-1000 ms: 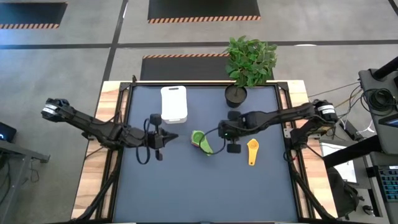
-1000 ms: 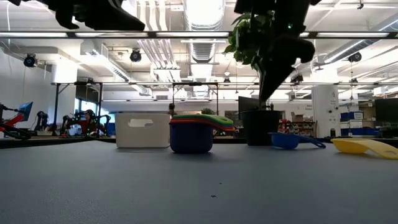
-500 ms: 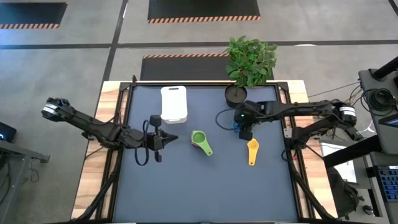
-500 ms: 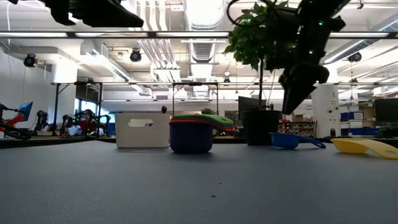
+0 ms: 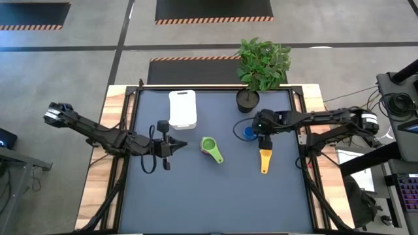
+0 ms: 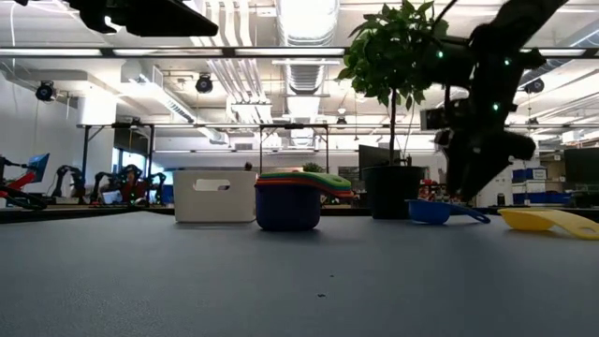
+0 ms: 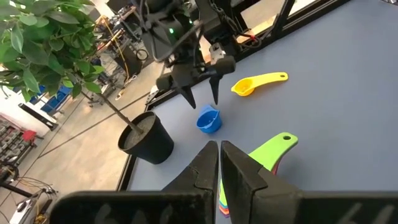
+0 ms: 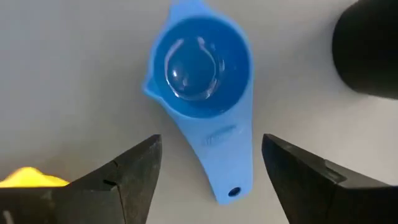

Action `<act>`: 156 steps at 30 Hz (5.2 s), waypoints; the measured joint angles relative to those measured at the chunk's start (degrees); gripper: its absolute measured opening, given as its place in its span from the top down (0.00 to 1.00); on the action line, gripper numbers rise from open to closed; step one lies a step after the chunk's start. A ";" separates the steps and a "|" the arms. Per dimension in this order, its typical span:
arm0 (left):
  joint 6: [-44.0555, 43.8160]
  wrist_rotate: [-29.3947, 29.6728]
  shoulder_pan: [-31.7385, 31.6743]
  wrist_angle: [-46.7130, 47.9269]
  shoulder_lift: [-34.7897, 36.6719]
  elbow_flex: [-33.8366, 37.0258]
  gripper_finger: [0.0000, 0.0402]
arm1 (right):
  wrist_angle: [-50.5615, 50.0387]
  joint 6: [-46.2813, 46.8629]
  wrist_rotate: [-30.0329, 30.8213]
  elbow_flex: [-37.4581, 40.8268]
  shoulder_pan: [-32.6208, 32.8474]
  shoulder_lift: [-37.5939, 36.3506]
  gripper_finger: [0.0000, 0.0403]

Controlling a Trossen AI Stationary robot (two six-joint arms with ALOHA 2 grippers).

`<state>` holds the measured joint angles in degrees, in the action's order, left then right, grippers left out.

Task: Nest measuring cups in basket
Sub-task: Stack the blue measuring cup on top of the green measuring cup

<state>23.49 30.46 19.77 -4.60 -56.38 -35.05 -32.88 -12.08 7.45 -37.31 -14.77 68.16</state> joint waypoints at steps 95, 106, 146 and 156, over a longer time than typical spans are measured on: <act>-6.71 0.57 -0.11 16.76 6.91 0.04 1.00 | -21.49 52.59 3.27 -57.58 19.40 37.68 0.64; -6.88 0.53 -0.09 16.84 6.88 0.04 1.00 | -21.78 54.51 8.65 -57.04 21.22 38.67 0.66; -16.88 -2.61 0.07 6.09 -5.58 0.07 1.00 | 6.78 11.48 9.00 -29.20 15.73 22.70 0.98; -21.51 -4.48 2.06 -11.71 -20.88 -0.15 1.00 | 25.58 4.68 5.90 -15.50 13.13 17.39 0.98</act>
<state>1.98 25.98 21.83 -16.31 -77.26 -35.20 -7.30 -7.39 13.35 -52.81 -1.63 85.55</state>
